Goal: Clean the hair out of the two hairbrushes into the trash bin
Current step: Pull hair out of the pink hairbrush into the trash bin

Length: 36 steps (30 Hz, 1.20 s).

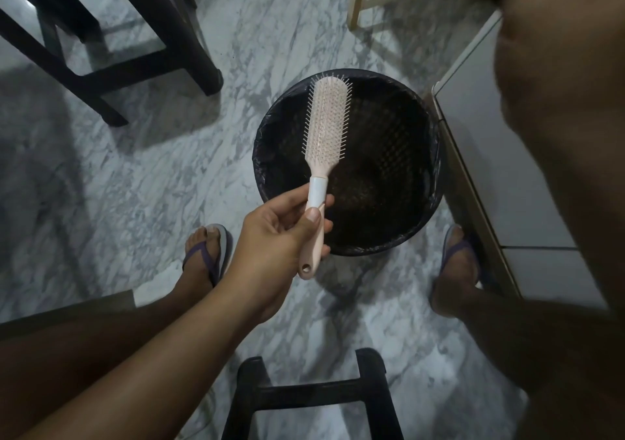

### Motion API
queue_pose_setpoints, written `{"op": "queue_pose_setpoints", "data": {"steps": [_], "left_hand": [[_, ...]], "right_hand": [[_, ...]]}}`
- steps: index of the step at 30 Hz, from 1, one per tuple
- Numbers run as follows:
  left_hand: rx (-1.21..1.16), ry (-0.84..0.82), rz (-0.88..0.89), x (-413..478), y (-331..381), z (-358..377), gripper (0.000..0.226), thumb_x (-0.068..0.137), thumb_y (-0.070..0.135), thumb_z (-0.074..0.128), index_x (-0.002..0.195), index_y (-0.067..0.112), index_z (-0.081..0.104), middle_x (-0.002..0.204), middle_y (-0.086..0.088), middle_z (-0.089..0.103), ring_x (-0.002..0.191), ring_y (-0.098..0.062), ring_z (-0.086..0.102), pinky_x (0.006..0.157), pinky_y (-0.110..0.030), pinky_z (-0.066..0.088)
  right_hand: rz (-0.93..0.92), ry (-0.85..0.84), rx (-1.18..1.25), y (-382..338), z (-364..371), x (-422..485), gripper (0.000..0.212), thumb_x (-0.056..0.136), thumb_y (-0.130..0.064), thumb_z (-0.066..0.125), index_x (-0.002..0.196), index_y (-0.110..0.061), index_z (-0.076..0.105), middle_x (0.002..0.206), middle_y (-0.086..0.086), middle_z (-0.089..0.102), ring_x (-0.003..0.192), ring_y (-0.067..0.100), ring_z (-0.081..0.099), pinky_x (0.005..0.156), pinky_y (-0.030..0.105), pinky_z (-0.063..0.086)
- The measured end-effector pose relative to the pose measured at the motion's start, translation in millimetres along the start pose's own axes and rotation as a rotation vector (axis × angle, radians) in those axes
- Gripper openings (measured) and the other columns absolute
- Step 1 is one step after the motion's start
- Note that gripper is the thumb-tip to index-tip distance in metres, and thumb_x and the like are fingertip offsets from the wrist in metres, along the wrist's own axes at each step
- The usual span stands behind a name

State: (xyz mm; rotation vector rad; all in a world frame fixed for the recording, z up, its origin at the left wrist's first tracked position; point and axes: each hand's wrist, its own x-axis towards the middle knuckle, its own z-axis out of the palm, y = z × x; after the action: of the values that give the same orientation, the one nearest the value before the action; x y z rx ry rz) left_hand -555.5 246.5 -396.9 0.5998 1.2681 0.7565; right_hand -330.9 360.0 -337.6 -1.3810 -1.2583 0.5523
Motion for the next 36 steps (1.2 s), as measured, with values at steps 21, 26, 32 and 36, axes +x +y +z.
{"op": "queue_pose_setpoints", "data": {"steps": [21,26,32,36], "left_hand": [[0.134,0.037,0.089,-1,-3,-2,0.036,0.098,0.007,0.056,0.131,0.018,0.064,0.115,0.002,0.075,0.082,-0.011,0.066,0.068,-0.030,0.054],[0.040,0.011,0.055,-2,0,2,0.036,0.097,0.006,0.056,0.132,0.011,0.062,0.117,-0.002,0.074,0.080,-0.013,0.067,0.063,-0.028,0.055],[0.006,0.015,0.008,-1,0,6,0.034,0.097,0.005,0.056,0.130,0.011,0.063,0.115,-0.001,0.075,0.079,-0.011,0.068,0.063,-0.030,0.055],[0.015,0.020,0.019,-1,-1,4,0.031,0.097,0.005,0.057,0.124,0.016,0.066,0.113,0.000,0.076,0.082,-0.011,0.067,0.064,-0.031,0.055]], "right_hand": [[-0.227,-0.679,-0.774,0,45,-53,0.025,0.090,-0.037,0.068,0.113,-0.027,0.070,0.112,0.001,0.063,0.109,0.027,0.059,0.081,0.044,0.055],[-0.212,-0.571,-0.632,3,49,-55,0.019,0.090,-0.032,0.063,0.095,-0.020,0.077,0.093,0.004,0.071,0.087,0.028,0.067,0.071,0.045,0.056],[-0.297,-0.361,-0.426,-32,32,-30,0.018,0.094,-0.027,0.063,0.096,-0.014,0.075,0.090,-0.008,0.070,0.079,0.004,0.059,0.073,0.014,0.048],[-0.301,-0.245,-0.369,-43,19,-19,0.024,0.099,-0.027,0.054,0.102,-0.013,0.074,0.090,-0.011,0.071,0.079,0.003,0.063,0.077,0.016,0.050]]}}
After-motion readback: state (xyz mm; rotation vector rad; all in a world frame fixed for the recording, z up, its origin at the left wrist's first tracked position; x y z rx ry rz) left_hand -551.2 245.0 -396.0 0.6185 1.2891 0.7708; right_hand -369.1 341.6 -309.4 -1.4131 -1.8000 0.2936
